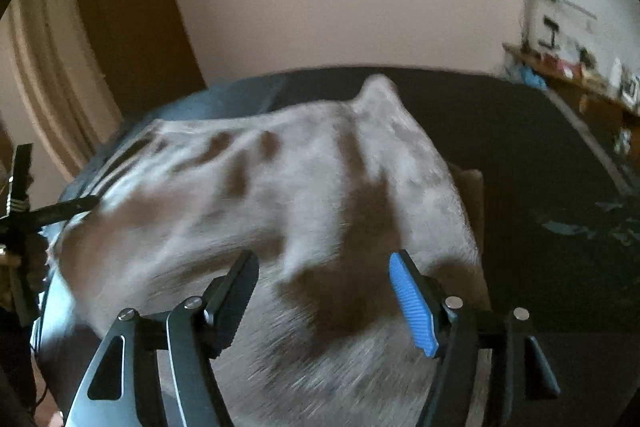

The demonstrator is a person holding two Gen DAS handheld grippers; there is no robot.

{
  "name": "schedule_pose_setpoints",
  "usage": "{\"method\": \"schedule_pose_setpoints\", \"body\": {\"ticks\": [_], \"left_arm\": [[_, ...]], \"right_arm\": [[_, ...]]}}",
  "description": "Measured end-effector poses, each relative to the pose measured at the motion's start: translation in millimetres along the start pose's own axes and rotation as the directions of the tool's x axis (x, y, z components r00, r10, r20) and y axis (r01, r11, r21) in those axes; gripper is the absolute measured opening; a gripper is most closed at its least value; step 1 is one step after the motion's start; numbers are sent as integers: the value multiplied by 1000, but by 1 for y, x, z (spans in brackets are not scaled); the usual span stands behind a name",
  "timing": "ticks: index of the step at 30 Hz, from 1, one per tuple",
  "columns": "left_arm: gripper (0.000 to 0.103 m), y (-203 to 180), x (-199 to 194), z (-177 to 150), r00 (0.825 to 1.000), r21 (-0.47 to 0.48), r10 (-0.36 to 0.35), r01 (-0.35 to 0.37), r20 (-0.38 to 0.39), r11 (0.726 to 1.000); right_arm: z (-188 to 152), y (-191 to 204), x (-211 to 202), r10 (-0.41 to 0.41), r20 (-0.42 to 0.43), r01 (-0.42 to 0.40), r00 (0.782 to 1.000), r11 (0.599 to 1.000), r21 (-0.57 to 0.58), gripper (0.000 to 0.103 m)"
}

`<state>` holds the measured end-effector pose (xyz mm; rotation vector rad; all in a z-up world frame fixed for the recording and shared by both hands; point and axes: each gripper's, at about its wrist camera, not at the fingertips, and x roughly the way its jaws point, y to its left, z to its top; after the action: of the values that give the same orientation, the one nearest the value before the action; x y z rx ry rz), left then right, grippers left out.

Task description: Fold clothes

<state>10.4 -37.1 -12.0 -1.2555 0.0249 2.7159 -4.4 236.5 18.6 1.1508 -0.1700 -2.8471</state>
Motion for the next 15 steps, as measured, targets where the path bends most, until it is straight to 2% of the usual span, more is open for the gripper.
{"method": "schedule_pose_setpoints", "body": {"ticks": [2,5,7,9,11,15], "left_arm": [[90,-11,-3,-4,1000,59,9,-10,19,998],[91,-15,1,-12,998,111,47,-52,40,992],[94,2,12,-17,1000,60,14,-15,19,998],[98,18,15,-23,1000,-6,-18,18,5,1000],[99,27,18,-28,999,-35,-48,47,-6,998],[101,35,23,-33,997,-62,-78,78,-6,995]], "right_arm": [[-10,11,-4,8,-14,-8,1000,999,-46,73],[-28,17,-2,-26,-80,16,996,991,-131,73],[-38,19,8,-53,-113,33,992,984,-175,74],[-44,13,9,-33,-117,12,993,983,-181,74],[-49,4,7,-6,-114,-14,993,984,-179,74],[-53,5,10,-27,-116,2,993,978,-210,75]]}}
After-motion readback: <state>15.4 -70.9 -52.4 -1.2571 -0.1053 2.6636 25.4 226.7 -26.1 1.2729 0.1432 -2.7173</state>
